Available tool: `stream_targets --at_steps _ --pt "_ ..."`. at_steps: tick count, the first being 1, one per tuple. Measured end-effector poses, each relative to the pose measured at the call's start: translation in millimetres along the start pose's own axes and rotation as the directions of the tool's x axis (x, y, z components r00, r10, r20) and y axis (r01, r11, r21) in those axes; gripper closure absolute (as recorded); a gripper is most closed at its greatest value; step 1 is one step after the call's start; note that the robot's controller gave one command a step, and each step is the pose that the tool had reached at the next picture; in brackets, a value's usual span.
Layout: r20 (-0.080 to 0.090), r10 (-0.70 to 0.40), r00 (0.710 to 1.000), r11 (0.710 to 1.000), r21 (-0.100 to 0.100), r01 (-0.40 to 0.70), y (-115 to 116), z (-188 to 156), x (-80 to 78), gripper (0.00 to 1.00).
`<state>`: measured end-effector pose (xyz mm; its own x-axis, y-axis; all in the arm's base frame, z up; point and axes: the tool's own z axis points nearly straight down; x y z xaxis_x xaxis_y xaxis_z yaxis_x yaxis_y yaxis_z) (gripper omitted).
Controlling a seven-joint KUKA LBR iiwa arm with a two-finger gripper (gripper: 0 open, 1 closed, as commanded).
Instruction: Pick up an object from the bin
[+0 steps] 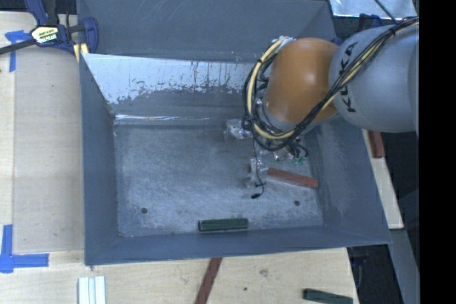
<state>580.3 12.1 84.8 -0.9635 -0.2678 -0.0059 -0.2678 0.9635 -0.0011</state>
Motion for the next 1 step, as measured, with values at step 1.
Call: stream_targets --at_steps 1 --pt "-0.004 -0.324 0.946 0.946 -0.002 0.324 -26.5 6.4 16.7 0.0"
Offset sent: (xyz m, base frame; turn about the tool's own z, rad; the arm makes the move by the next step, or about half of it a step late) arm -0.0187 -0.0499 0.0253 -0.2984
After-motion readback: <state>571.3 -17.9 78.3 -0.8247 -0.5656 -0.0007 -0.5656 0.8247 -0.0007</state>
